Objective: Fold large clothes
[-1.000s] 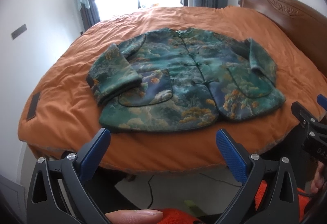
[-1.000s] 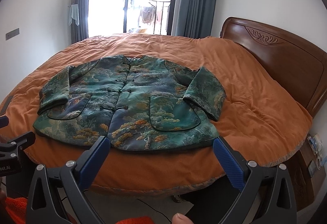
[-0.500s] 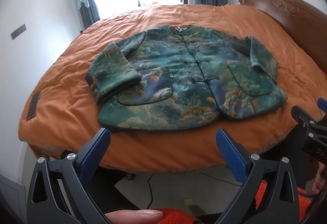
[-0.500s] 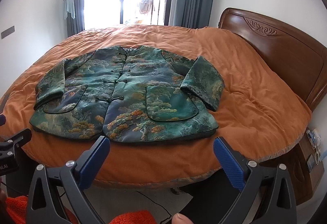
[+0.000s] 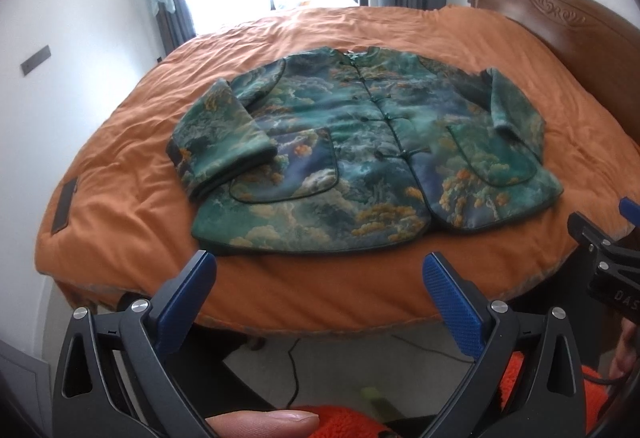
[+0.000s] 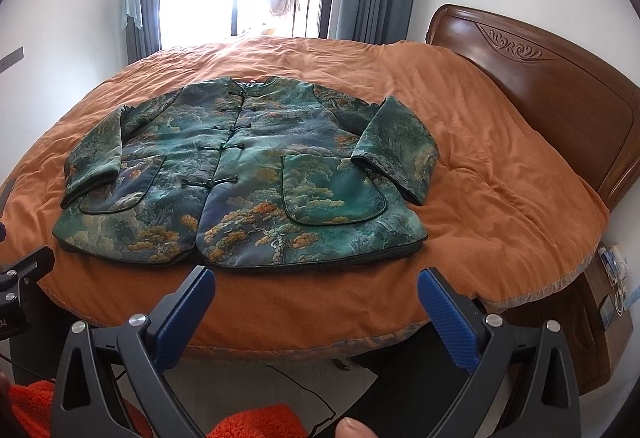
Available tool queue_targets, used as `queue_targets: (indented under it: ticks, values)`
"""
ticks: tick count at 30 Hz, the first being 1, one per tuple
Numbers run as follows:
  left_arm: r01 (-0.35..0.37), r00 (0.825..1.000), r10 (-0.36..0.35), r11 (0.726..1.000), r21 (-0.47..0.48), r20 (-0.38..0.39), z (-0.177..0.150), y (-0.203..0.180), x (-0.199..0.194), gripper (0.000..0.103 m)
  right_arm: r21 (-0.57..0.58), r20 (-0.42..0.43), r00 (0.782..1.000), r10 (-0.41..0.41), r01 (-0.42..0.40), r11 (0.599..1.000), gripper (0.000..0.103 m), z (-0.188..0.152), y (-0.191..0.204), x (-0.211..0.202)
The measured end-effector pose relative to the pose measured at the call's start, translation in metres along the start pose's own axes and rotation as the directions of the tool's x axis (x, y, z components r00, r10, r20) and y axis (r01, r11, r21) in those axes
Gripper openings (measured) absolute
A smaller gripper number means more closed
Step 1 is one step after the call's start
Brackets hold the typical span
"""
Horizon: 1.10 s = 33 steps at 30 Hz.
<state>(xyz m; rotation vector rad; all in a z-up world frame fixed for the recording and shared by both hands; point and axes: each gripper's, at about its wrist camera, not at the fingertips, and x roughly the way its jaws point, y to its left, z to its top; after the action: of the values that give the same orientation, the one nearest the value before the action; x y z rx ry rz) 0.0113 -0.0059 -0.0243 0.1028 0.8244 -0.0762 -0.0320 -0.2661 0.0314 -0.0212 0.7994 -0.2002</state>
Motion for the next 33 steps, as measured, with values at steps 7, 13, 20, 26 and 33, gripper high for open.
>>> queue_targets:
  ticks: [7,13,20,26,33]
  values:
    - [0.000,1.000,0.000,1.000,-0.001,-0.001,-0.001,0.001,-0.001,0.103,-0.001,0.000,1.000,0.001,-0.001,1.000,0.103,0.000,0.000,0.000]
    - [-0.003,1.000,0.003,1.000,-0.001,-0.005,-0.001,0.002,0.000,0.103,-0.010,0.006,1.000,0.005,-0.004,1.000,0.103,0.002,0.000,-0.002]
    - [-0.012,1.000,0.012,1.000,0.001,-0.016,0.003,0.005,0.003,0.103,-0.019,0.004,1.000,0.016,-0.016,1.000,0.103,0.007,0.005,0.001]
    - [-0.015,1.000,0.015,1.000,-0.002,-0.027,0.004,0.007,0.006,0.103,-0.033,0.015,1.000,0.019,-0.018,0.999,0.103,0.007,0.011,0.002]
    - [-0.019,0.999,0.019,1.000,-0.006,-0.032,0.005,0.006,0.008,0.103,-0.033,0.008,1.000,0.019,-0.019,0.999,0.103,0.006,0.011,0.003]
